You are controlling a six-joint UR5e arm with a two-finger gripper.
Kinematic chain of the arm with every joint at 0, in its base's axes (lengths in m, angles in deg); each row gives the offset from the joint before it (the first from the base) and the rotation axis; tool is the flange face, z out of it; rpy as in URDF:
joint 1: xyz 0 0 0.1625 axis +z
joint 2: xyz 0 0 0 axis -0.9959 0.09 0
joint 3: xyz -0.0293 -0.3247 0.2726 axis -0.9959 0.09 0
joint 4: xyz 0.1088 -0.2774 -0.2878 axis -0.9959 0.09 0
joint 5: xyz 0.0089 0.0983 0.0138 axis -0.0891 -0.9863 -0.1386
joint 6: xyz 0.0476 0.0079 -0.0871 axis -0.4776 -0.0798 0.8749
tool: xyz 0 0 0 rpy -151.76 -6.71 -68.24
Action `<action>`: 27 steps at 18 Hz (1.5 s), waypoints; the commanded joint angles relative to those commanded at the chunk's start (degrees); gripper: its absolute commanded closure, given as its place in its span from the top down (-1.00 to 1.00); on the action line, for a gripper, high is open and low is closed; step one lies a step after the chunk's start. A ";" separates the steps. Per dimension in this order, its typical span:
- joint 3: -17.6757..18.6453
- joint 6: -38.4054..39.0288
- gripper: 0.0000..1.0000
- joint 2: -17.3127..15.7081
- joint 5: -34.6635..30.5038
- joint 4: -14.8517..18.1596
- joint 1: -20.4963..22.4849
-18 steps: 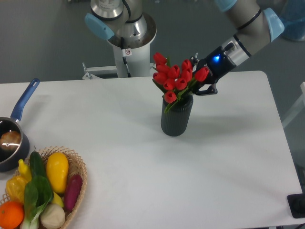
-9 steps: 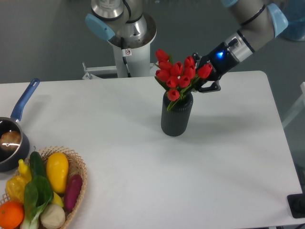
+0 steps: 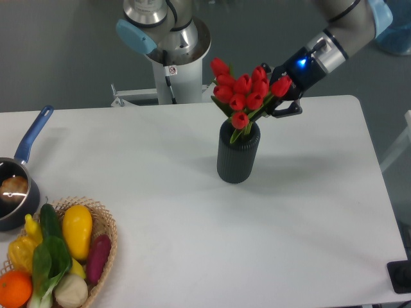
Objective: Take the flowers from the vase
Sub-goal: 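Lift the gripped tulip bunch upward out of the black vase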
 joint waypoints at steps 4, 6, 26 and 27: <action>0.00 0.00 -0.33 -1.23 2.10 2.11 0.53; 0.00 0.00 -0.33 -1.76 2.81 2.55 0.62; -0.26 4.12 -0.33 -8.00 12.29 10.63 5.27; -0.26 5.09 -0.33 -8.43 13.61 10.63 5.80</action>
